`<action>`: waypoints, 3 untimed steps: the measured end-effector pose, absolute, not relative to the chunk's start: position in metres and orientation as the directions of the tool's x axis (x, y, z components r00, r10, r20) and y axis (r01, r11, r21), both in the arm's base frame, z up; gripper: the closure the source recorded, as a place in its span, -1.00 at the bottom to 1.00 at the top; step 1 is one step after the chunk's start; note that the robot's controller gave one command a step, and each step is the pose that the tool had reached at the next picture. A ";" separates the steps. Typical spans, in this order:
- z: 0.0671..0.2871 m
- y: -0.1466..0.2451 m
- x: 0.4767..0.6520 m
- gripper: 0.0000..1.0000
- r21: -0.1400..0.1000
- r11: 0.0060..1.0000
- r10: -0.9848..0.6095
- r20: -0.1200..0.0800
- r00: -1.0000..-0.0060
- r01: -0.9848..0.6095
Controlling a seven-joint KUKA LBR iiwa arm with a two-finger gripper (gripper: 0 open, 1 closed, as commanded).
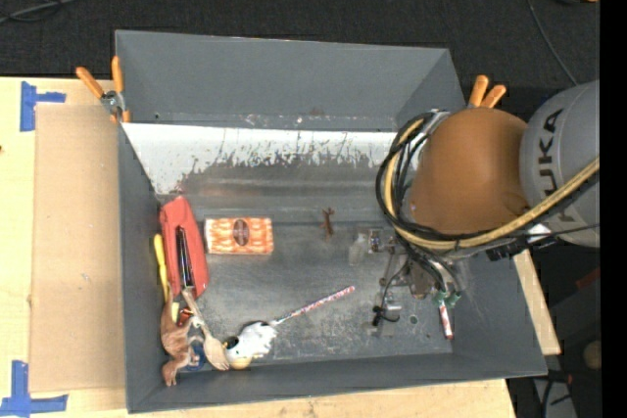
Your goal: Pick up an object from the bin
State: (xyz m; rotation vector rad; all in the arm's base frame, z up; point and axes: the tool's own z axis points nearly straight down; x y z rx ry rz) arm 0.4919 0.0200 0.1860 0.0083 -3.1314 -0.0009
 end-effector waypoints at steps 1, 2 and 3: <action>0.190 0.020 0.494 -1.00 0.001 1.000 -0.004 0.002 -1.000 -0.004; 0.098 0.033 0.517 -1.00 0.001 0.939 -0.345 0.000 -0.939 -0.345; 0.129 0.038 0.524 -1.00 0.001 0.922 -0.387 0.000 -0.922 -0.387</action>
Offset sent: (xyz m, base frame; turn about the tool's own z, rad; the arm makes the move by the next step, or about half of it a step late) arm 0.0306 0.0159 -0.1160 -0.4431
